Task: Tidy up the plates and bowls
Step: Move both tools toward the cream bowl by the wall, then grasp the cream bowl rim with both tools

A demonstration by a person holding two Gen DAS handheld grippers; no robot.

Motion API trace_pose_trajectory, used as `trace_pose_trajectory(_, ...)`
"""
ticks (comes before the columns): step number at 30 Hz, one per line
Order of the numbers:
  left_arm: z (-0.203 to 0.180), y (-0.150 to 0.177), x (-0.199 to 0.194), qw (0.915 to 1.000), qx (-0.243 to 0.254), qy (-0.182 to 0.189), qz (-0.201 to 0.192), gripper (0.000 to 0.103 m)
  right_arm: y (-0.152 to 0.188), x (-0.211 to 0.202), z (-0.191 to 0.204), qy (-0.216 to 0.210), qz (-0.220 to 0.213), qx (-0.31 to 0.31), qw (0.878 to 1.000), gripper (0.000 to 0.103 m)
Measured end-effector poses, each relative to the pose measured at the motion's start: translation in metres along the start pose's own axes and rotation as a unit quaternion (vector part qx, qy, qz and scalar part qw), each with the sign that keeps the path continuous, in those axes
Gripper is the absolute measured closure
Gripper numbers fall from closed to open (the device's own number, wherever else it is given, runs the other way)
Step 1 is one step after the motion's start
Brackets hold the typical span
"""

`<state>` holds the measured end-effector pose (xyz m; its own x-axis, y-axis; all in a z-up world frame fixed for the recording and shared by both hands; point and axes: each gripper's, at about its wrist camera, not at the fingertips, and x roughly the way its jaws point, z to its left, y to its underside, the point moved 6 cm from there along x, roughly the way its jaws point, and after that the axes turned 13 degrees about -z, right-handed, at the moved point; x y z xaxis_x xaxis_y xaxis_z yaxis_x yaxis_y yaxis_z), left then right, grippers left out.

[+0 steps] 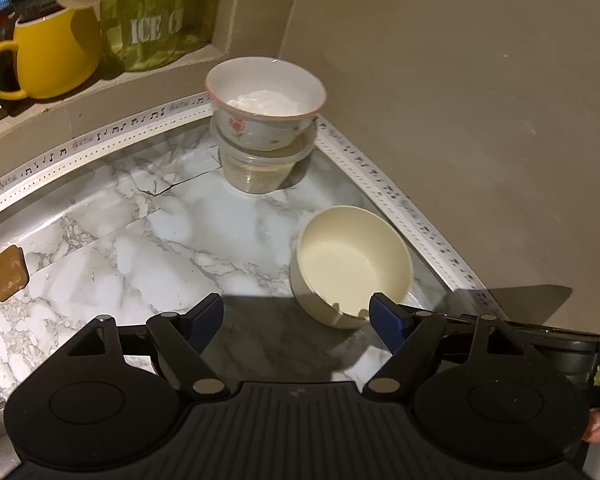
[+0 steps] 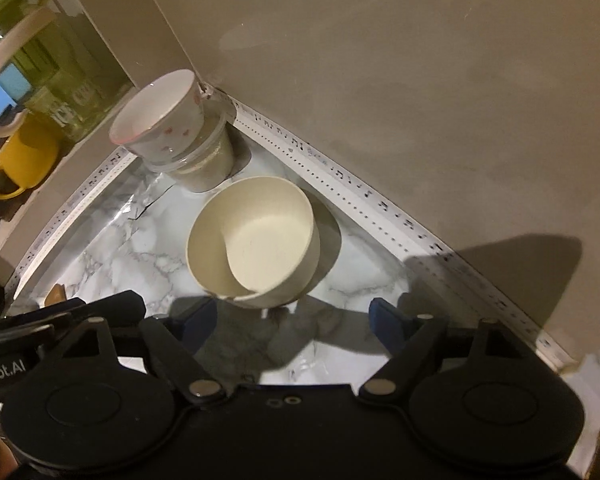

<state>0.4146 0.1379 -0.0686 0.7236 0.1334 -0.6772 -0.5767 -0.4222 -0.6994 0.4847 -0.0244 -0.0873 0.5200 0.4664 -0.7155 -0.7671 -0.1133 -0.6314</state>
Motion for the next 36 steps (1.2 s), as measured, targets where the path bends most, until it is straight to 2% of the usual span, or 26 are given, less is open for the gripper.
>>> trace_pose_trajectory(9, 0.005, -0.001, 0.024, 0.9998, 0.014, -0.008, 0.007, 0.023, 0.000, 0.038, 0.007, 0.009, 0.019, 0.001, 1.000, 0.031)
trace_pose_trajectory(16, 0.011, 0.001, 0.033, 0.9997, 0.012, -0.017, 0.013, 0.023, 0.003, 0.056, 0.011, 0.010, 0.033, -0.009, 0.999, 0.058)
trace_pose_trajectory(18, 0.013, 0.002, 0.035, 0.9996, 0.013, -0.018, 0.016, 0.023, 0.003, 0.058, 0.011, 0.014, 0.032, -0.017, 0.999, 0.062)
trace_pose_trajectory(19, 0.014, 0.003, 0.035, 0.9996, 0.014, -0.018, 0.017, 0.023, 0.003, 0.058, 0.011, 0.009, 0.035, -0.019, 0.999, 0.069)
trace_pose_trajectory(23, 0.015, 0.008, 0.037, 0.9994, 0.017, -0.014, 0.026, 0.023, 0.002, 0.057, 0.009, 0.007, 0.042, -0.034, 0.999, 0.087)
trace_pose_trajectory(27, 0.013, 0.018, 0.038, 0.9989, 0.023, -0.009, 0.040, 0.024, 0.009, 0.054, 0.009, -0.006, 0.057, -0.063, 0.996, 0.099)
trace_pose_trajectory(28, 0.012, 0.022, 0.038, 0.9985, 0.023, -0.004, 0.049, 0.026, 0.011, 0.051, 0.010, -0.013, 0.060, -0.070, 0.996, 0.099)
trace_pose_trajectory(30, 0.009, 0.033, 0.037, 0.9971, 0.031, 0.009, 0.070, 0.041, 0.014, 0.047, 0.010, -0.014, 0.063, -0.086, 0.994, 0.099)
trace_pose_trajectory(34, 0.002, 0.052, 0.032, 0.9936, 0.056, 0.029, 0.094, 0.049, 0.021, 0.039, 0.006, -0.018, 0.066, -0.108, 0.992, 0.100)
trace_pose_trajectory(36, -0.002, 0.060, 0.029, 0.9918, 0.064, 0.037, 0.105, 0.061, 0.024, 0.036, 0.003, -0.019, 0.066, -0.114, 0.991, 0.100)
